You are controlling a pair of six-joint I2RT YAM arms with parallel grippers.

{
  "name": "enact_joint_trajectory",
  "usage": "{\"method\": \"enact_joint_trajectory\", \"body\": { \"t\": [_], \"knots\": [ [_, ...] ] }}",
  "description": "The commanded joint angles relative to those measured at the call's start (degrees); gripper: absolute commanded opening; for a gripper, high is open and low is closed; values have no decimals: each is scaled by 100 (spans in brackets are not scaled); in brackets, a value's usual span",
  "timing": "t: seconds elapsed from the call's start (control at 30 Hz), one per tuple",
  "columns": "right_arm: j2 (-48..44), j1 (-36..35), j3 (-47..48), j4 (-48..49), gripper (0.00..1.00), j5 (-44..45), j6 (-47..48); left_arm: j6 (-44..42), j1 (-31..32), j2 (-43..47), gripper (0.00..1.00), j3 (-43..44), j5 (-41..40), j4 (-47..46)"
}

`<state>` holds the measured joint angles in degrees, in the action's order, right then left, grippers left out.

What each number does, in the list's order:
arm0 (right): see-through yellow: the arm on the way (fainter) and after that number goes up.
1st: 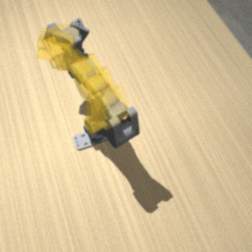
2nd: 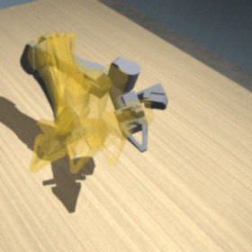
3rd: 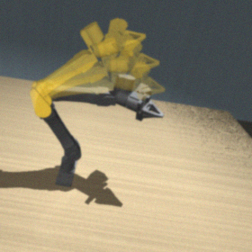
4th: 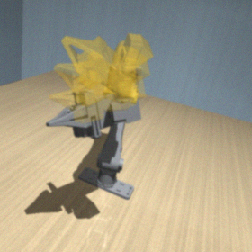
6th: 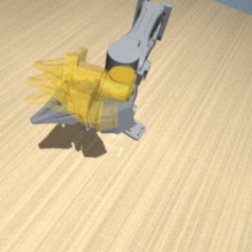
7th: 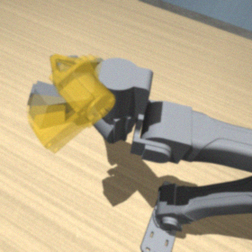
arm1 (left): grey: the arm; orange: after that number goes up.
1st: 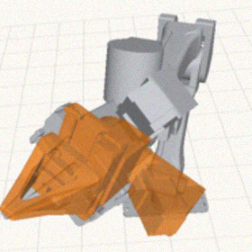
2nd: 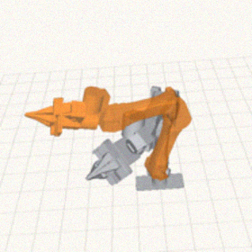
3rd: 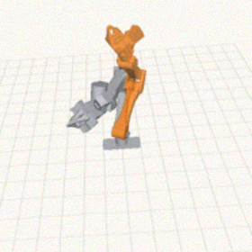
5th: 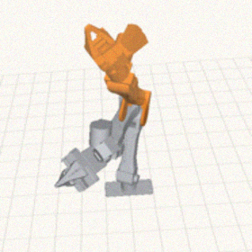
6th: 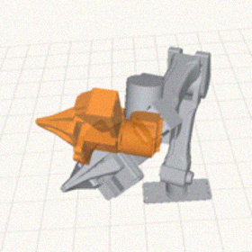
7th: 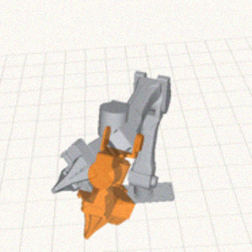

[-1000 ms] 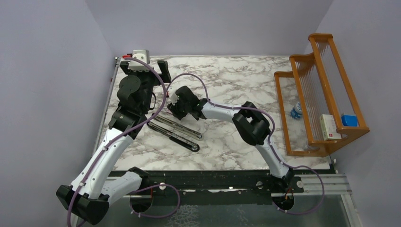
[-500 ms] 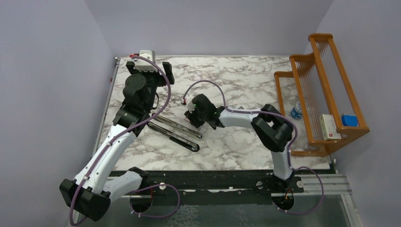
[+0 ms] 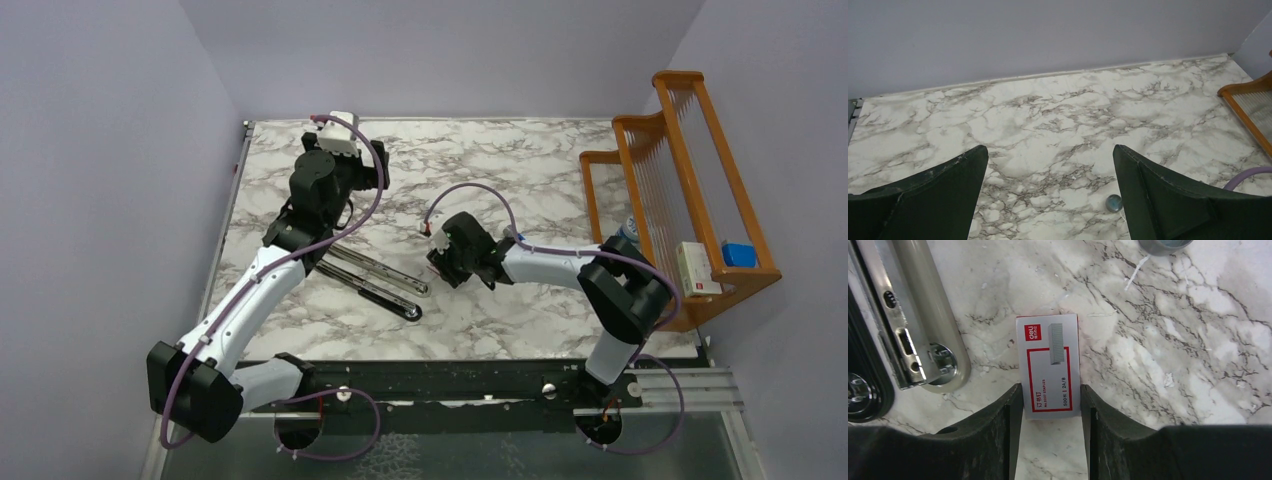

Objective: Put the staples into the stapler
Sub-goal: Move the staple box to the center of the board.

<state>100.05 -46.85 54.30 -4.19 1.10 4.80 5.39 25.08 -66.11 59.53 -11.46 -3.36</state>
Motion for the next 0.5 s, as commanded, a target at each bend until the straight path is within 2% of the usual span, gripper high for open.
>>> {"method": "enact_joint_trajectory", "body": {
  "t": [0.0,0.47],
  "knots": [
    [12,229,-33,-591,47,-37,646,146,-37,-79,99,-68,366,-152],
    [-177,571,-233,-1066,57,-710,1685,145,-38,-399,99,-150,585,20]
  ]
}}
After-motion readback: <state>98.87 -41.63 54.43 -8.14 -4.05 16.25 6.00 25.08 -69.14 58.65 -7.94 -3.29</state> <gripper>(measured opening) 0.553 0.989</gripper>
